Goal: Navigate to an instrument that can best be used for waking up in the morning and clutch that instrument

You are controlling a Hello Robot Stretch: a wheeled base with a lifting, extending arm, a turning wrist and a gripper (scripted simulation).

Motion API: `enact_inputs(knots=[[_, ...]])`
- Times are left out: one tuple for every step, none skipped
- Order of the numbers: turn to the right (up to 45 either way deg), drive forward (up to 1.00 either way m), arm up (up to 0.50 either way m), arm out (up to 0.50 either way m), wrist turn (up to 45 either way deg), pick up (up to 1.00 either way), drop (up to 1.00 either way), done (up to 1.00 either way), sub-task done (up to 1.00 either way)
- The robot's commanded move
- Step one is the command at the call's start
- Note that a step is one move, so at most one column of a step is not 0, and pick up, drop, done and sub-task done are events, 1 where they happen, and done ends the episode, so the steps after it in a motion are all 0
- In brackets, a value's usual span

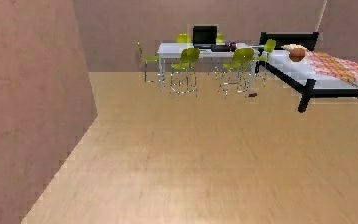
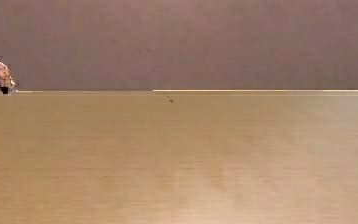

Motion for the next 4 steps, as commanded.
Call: enact_inputs(knots=[[3.0,0.00,0.00,0.00,0.0,0.00,0.00,0.00,0.00],[0.0,1.00,0.00,0.00,0.0,0.00,0.00,0.00,0.00],[0.0,1.00,0.00,0.00,0.0,0.00,0.00,0.00,0.00],[0.0,0.50,0.00,0.00,0.0,0.00,0.00,0.00,0.00]])
